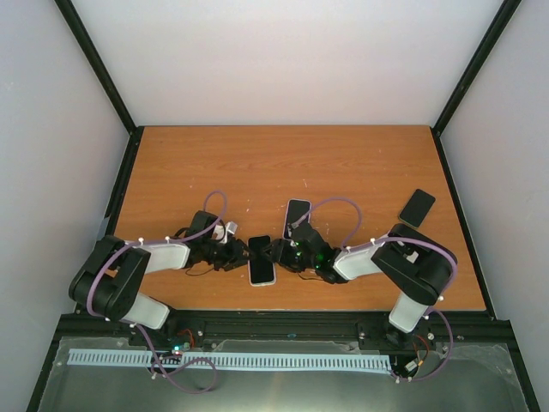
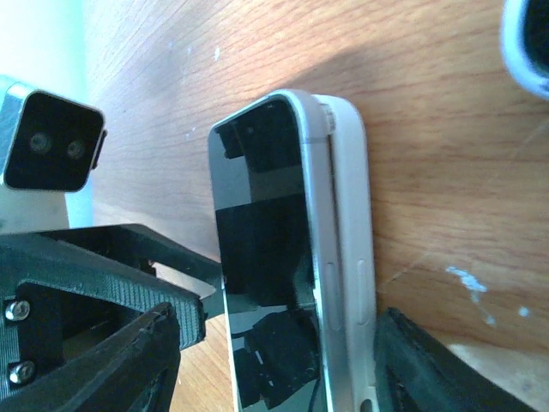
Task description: Put the phone into the phone case
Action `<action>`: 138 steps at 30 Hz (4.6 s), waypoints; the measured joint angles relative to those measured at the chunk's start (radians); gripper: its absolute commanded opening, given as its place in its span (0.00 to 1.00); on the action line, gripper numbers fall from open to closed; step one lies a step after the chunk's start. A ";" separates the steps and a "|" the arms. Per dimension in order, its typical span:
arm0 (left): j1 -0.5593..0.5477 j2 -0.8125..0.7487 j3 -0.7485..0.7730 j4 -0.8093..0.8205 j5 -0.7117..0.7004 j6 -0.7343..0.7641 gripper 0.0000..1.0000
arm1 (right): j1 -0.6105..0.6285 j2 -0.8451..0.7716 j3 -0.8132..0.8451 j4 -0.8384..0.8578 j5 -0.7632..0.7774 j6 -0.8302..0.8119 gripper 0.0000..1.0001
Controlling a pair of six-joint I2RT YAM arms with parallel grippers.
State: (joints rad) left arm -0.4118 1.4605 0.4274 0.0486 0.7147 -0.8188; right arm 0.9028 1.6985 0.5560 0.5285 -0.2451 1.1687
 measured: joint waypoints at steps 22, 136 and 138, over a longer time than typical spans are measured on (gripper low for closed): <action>0.008 -0.029 -0.002 -0.023 -0.040 0.017 0.40 | 0.005 0.011 0.049 -0.050 -0.017 -0.009 0.64; 0.077 -0.587 0.097 0.007 0.160 -0.030 0.82 | -0.017 -0.538 -0.026 -0.136 -0.151 -0.362 0.03; 0.077 -0.616 0.097 0.042 0.204 -0.043 0.81 | -0.017 -0.599 -0.050 -0.113 -0.179 -0.365 0.03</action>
State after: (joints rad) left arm -0.3351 0.8448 0.5243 0.0910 0.9184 -0.8623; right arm 0.8860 1.0996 0.5056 0.4160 -0.4244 0.8032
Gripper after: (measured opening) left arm 0.821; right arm 0.099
